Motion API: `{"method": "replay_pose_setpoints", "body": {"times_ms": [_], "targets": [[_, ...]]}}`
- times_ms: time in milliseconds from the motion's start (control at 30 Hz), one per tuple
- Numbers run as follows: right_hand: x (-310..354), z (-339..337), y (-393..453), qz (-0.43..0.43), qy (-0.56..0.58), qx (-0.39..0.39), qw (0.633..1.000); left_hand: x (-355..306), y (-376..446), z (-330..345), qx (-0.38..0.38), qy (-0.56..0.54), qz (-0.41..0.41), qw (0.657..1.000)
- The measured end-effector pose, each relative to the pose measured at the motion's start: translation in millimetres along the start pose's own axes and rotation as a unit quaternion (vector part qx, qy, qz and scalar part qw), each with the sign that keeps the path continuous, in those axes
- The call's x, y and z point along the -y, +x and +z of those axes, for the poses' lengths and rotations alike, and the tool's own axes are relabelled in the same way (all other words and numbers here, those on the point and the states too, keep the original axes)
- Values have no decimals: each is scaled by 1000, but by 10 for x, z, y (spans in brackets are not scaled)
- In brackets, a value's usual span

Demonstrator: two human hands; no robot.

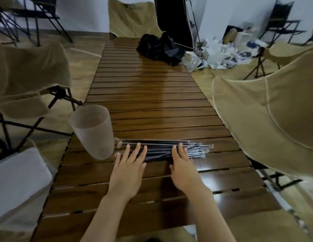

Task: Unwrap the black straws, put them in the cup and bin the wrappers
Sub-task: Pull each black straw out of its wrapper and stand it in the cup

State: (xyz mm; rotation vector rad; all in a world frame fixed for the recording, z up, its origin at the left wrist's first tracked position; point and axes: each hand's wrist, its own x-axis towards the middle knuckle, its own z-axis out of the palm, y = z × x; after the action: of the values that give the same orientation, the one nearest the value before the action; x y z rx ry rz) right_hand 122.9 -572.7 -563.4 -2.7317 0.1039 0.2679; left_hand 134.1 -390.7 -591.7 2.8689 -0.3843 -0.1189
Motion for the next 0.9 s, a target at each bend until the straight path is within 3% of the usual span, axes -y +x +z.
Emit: {"method": "replay_pose_setpoints", "body": {"times_ms": [133,300,400,667,800,900], "targets": [[-65,5,-141,-28,-79,-75,994,-27,-40,-73,24,14,-4,1000],[-282,-31,-128,-71,-108,-172,977,-124,-62,-143,-49,51,-6,998],[-234,-66,-103,-60,-96,-209,971,-197,-102,-113,-48,62,6,997],[-84,-107,-107,-47,-84,-206,974,-211,-198,-72,7,57,0,998],[14,-212,-180,-60,-107,-151,981,-228,-232,-81,61,35,-30,997],[42,-274,-261,-35,-83,-83,992,-226,-250,-88,61,22,-38,997]]}}
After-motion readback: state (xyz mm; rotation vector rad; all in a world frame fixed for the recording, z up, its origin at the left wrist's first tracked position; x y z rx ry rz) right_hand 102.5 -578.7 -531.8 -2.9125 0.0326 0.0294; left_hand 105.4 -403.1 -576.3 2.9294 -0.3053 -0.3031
